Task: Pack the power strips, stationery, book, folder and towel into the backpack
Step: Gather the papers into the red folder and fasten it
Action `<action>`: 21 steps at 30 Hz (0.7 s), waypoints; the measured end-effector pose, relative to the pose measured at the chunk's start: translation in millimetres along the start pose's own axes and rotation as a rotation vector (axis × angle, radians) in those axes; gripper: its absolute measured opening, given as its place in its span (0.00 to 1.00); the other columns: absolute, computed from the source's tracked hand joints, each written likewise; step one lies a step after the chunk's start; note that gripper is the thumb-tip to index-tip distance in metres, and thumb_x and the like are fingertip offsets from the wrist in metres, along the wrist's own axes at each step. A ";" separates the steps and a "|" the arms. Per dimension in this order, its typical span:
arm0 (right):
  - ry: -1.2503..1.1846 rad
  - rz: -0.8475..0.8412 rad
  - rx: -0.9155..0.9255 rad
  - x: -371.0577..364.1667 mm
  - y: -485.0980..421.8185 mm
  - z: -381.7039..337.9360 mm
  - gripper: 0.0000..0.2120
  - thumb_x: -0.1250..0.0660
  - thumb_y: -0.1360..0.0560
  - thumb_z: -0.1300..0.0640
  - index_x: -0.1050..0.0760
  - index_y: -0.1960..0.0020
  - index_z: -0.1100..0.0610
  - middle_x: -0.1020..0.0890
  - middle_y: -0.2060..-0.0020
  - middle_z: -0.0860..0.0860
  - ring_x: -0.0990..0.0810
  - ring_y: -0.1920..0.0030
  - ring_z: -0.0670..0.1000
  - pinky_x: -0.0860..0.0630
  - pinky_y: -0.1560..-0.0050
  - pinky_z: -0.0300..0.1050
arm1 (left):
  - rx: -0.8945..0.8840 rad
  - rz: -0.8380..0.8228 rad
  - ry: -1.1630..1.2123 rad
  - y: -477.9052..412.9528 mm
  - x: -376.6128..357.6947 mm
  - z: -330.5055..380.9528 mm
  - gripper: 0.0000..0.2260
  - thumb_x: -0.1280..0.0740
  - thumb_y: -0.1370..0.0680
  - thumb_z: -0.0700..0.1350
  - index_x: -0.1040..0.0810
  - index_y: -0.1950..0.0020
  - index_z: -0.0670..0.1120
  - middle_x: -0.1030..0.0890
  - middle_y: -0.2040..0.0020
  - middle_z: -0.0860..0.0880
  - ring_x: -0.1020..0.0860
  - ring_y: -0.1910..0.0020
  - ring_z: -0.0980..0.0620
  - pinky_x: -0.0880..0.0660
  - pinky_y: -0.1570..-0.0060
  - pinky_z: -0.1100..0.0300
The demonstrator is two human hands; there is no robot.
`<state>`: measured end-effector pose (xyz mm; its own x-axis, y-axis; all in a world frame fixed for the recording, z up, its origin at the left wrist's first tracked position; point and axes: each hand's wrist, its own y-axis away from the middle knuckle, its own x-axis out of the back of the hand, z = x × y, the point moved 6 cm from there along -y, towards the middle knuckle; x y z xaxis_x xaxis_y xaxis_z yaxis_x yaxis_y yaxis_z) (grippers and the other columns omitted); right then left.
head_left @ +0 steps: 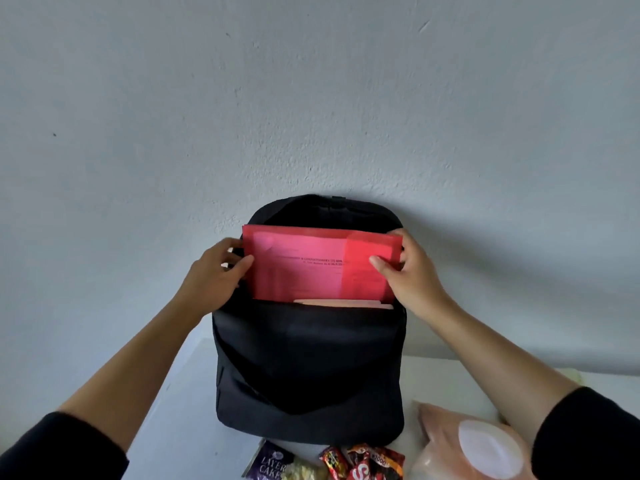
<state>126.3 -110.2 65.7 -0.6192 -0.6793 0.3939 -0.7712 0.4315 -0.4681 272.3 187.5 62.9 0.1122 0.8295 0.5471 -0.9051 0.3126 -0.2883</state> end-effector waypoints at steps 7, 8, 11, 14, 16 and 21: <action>0.149 -0.125 -0.011 -13.2 -5.6 8.2 0.19 0.29 0.21 0.56 0.28 0.31 0.54 0.17 0.48 0.49 0.18 0.48 0.50 0.22 0.40 0.52 | -0.064 -0.112 -0.151 -11.4 -1.4 -1.1 0.12 0.33 0.17 0.42 0.23 0.35 0.52 0.24 0.63 0.50 0.22 0.57 0.46 0.23 0.41 0.46; 0.168 -0.111 -0.013 -12.3 -8.6 7.8 0.20 0.30 0.20 0.55 0.29 0.31 0.53 0.17 0.47 0.50 0.18 0.48 0.51 0.22 0.41 0.50 | -0.041 -0.148 -0.138 -14.5 -1.5 -1.8 0.18 0.32 0.18 0.41 0.26 0.29 0.54 0.24 0.61 0.49 0.20 0.57 0.46 0.23 0.39 0.44; 0.243 -0.073 -0.024 -8.3 -18.4 1.6 0.22 0.30 0.20 0.56 0.34 0.30 0.52 0.18 0.50 0.54 0.19 0.56 0.51 0.25 0.58 0.38 | -0.014 -0.186 -0.111 -16.0 -0.6 3.7 0.32 0.31 0.18 0.39 0.38 0.19 0.58 0.21 0.52 0.49 0.17 0.51 0.46 0.22 0.37 0.47; 0.303 -0.021 0.045 -7.2 -20.8 -8.2 0.31 0.28 0.22 0.57 0.39 0.24 0.52 0.19 0.51 0.55 0.21 0.56 0.52 0.27 0.58 0.43 | -0.094 -0.071 -0.153 -11.5 -3.1 13.3 0.30 0.32 0.17 0.43 0.40 0.18 0.55 0.20 0.36 0.51 0.17 0.42 0.47 0.25 0.33 0.54; 0.326 0.024 0.142 -6.6 -18.7 -9.8 0.33 0.27 0.23 0.57 0.39 0.23 0.52 0.19 0.51 0.54 0.20 0.54 0.53 0.23 0.52 0.46 | -0.176 0.024 -0.167 -7.5 -9.1 19.4 0.30 0.33 0.17 0.44 0.41 0.17 0.51 0.23 0.30 0.50 0.20 0.36 0.47 0.28 0.35 0.59; 0.536 0.043 0.248 5.0 -19.3 -6.9 0.27 0.28 0.22 0.48 0.31 0.26 0.51 0.18 0.63 0.51 0.20 0.64 0.52 0.20 0.55 0.50 | -0.279 0.138 -0.406 0.2 -18.0 25.0 0.33 0.33 0.20 0.41 0.43 0.17 0.48 0.31 0.26 0.45 0.24 0.36 0.41 0.24 0.44 0.49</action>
<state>137.0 -117.7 82.2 -0.6870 -0.2417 0.6853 -0.7263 0.2559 -0.6379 259.8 161.1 72.7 -0.2194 0.6423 0.7344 -0.7501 0.3703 -0.5479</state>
